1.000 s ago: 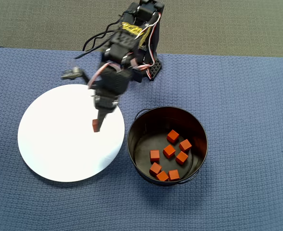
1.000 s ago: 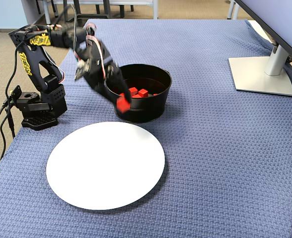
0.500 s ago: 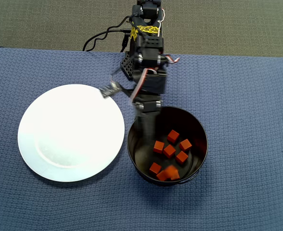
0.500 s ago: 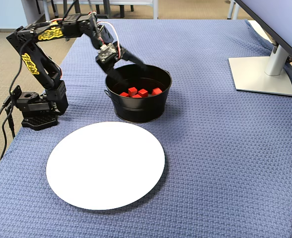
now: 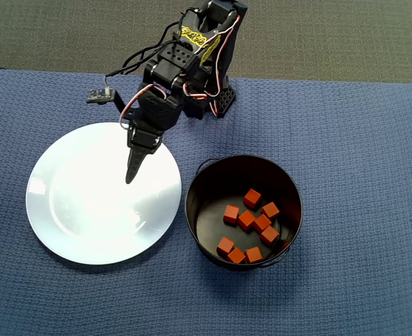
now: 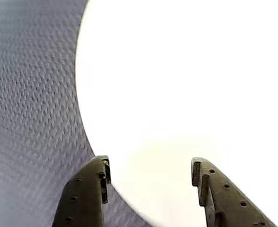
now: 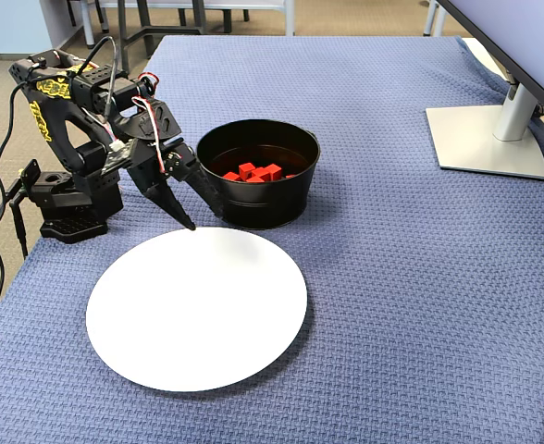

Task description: Pick up the red cubes from the white plate and place them in the black recipient

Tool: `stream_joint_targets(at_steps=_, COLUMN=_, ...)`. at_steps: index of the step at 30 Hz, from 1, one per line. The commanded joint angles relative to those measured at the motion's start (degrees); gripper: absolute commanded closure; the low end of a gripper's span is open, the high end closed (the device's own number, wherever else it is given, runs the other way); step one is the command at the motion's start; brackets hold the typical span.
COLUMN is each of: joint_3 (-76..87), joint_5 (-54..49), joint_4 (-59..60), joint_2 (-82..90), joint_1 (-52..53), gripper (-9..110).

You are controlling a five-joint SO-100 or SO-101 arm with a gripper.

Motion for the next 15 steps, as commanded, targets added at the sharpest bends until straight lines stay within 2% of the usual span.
stream_joint_targets(at_steps=1, joint_3=3.34, joint_5=12.57, joint_4=1.67, joint_2=6.68, joint_1=-5.71, gripper=92)
stream_joint_targets(at_steps=9, joint_3=13.10, joint_5=19.51, joint_4=6.06, joint_2=20.13, joint_1=-22.32, gripper=92)
stream_joint_targets(at_steps=15, joint_3=18.11, joint_5=21.36, joint_4=6.42, joint_2=25.40, joint_1=-23.99, gripper=93)
